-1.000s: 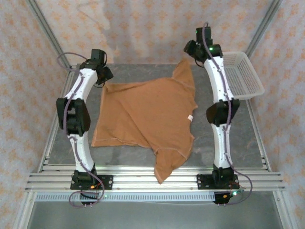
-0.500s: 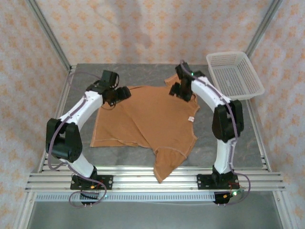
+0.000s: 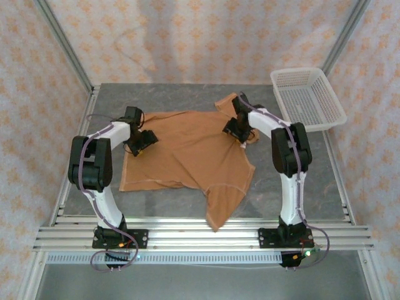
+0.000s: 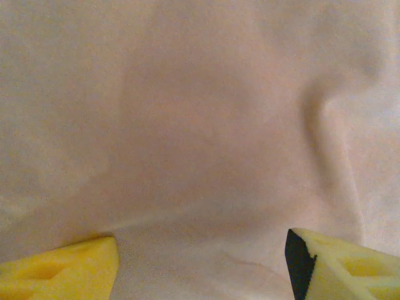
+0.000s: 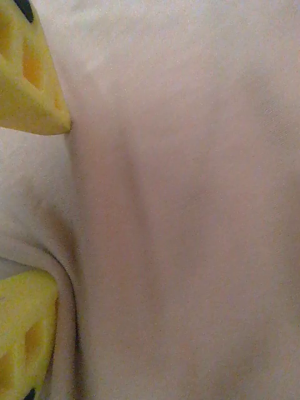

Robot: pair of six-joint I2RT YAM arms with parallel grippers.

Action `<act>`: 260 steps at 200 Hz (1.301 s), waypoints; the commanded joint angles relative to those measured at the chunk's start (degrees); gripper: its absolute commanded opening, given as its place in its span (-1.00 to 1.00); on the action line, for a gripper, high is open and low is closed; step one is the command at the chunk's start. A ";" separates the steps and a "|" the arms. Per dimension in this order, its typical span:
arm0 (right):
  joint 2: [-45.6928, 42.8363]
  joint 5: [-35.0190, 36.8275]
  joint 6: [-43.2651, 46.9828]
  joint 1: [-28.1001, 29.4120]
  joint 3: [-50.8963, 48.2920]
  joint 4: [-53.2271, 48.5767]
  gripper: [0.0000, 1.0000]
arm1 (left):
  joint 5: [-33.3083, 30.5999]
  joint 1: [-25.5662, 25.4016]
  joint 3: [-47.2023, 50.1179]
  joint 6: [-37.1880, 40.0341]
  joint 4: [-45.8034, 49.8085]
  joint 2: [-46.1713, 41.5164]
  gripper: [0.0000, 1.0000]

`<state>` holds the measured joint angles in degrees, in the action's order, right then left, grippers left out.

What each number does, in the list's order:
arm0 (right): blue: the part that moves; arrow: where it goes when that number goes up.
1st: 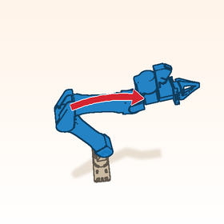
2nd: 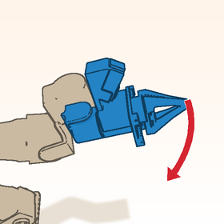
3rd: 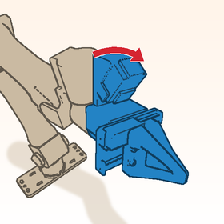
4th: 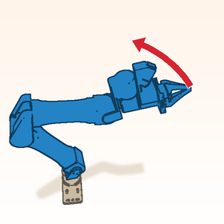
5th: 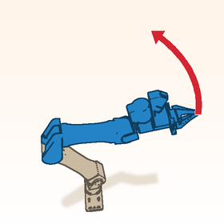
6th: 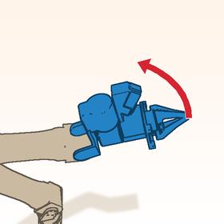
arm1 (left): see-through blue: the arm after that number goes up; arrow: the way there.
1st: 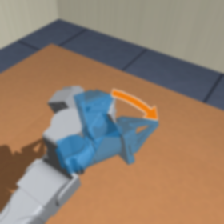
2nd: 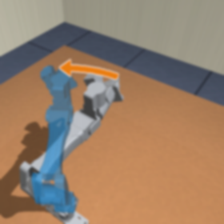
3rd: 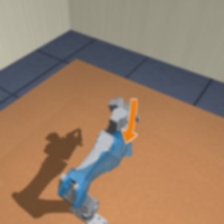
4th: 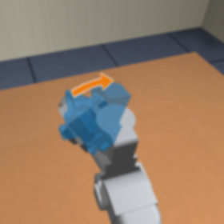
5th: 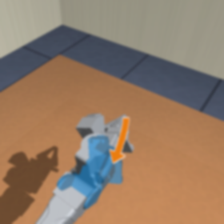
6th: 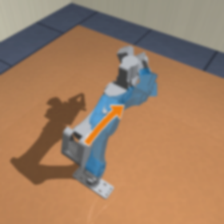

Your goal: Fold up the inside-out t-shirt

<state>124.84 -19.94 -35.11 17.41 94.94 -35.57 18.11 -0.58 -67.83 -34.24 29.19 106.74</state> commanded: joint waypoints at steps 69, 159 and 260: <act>39.36 -9.16 -9.97 -0.77 61.68 -2.87 0.25 | 1.26 -27.33 30.21 -21.40 -17.61 -14.77 0.44; 6.65 2.47 8.94 -1.44 32.83 -16.79 0.33 | -2.27 -29.54 -1.26 -6.31 2.60 -15.43 0.36; 0.21 4.24 6.53 -5.76 2.35 -3.71 0.34 | 2.85 -17.85 -28.23 2.27 7.45 18.65 0.29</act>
<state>120.46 -17.37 -28.27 13.15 95.72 -41.91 20.05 -19.59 -99.11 -34.28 33.30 126.21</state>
